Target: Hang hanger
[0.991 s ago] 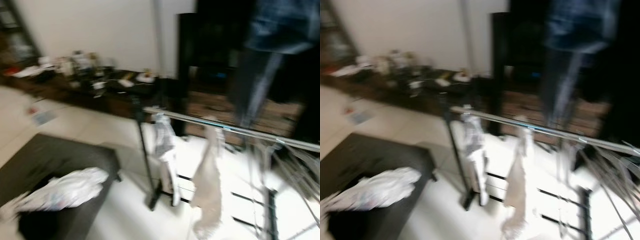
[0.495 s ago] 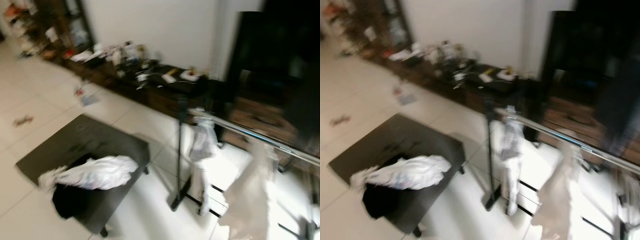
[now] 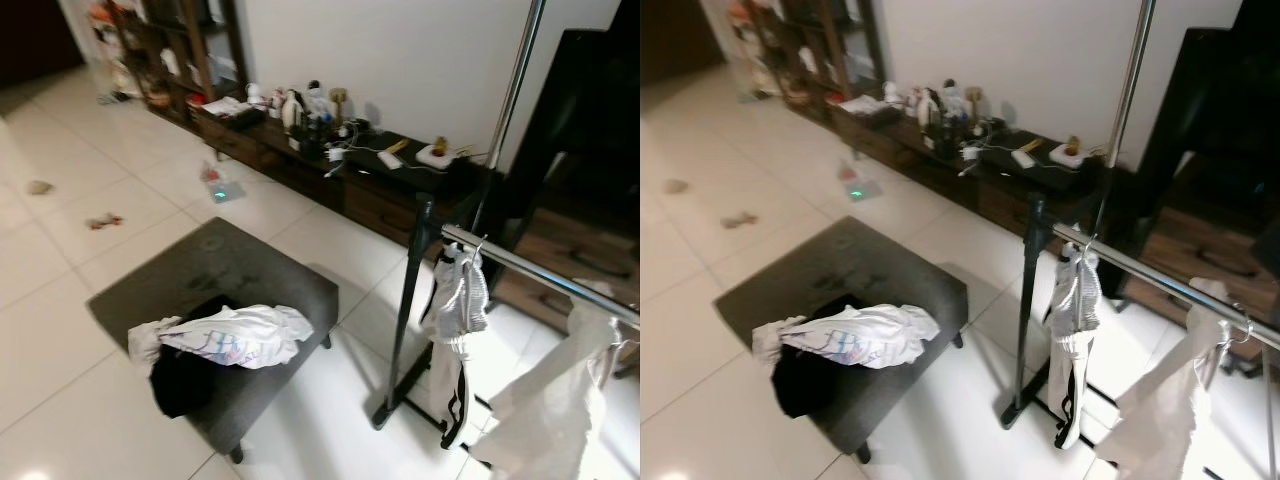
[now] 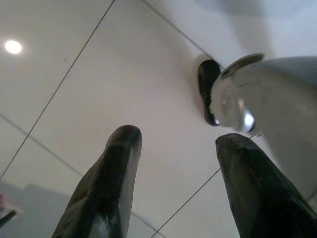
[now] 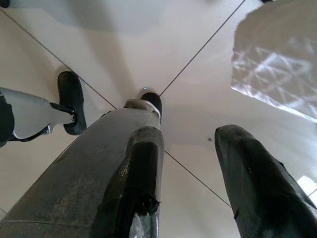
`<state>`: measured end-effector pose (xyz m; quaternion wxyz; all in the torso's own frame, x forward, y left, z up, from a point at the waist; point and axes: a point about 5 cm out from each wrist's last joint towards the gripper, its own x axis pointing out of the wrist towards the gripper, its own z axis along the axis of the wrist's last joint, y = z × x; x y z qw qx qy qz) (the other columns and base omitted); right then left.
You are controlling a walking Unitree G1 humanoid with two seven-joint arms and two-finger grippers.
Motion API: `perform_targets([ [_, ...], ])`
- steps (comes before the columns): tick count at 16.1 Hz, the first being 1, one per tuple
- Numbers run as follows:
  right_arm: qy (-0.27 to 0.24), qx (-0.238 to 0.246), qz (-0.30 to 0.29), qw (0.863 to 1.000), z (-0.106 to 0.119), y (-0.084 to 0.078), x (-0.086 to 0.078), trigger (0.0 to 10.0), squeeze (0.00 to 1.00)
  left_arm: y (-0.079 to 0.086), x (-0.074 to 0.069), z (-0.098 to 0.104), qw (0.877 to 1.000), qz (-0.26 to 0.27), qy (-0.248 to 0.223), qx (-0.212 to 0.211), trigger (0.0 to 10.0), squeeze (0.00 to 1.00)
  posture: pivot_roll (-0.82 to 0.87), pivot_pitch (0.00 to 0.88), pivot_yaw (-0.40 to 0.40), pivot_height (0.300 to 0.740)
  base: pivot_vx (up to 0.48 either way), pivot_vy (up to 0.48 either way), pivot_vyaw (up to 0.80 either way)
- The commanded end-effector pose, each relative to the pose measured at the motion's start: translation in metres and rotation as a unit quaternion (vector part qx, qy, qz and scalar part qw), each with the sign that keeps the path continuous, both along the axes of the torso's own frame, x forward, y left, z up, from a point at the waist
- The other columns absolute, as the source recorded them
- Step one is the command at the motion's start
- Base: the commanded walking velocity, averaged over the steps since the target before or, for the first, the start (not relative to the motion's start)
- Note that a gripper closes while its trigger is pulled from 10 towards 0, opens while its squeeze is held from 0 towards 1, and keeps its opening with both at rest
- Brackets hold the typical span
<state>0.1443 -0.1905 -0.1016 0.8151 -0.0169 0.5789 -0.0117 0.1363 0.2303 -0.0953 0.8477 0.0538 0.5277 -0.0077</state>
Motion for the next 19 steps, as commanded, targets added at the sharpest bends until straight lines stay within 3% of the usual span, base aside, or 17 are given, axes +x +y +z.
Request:
perform_targets([
  [1, 0.006, 0.005, -0.003, 1.0, -0.0015, 0.0026, -0.0032, 10.0, 0.0, 0.0053, -0.0062, -0.001, 1.0, 0.005, 0.011, 0.006, 10.0, 0.0, -0.03, 0.064, 0.031, 0.74, 0.0, 0.48, 0.0],
  [9, 0.006, -0.001, -0.011, 1.0, -0.0013, 0.0024, -0.0027, 10.0, 0.0, 0.0048, -0.0056, -0.0009, 1.0, 0.004, 0.011, 0.006, 10.0, 0.0, -0.03, 0.052, 0.031, 0.74, 0.0, 0.48, 0.0],
  [15, 0.006, 0.001, -0.006, 1.0, -0.0016, 0.0036, -0.0031, 10.0, 0.0, 0.0039, -0.0062, -0.0013, 1.0, 0.002, 0.011, 0.005, 10.0, 0.0, -0.03, 0.037, 0.03, 0.74, 0.0, 0.48, -0.72],
  [19, 0.004, 0.004, 0.002, 1.0, -0.002, 0.0059, -0.0033, 10.0, 0.0, 0.0041, -0.0068, -0.0015, 1.0, 0.001, 0.012, 0.006, 10.0, 0.0, -0.03, 0.023, 0.033, 0.74, 0.0, 0.48, 0.0],
])
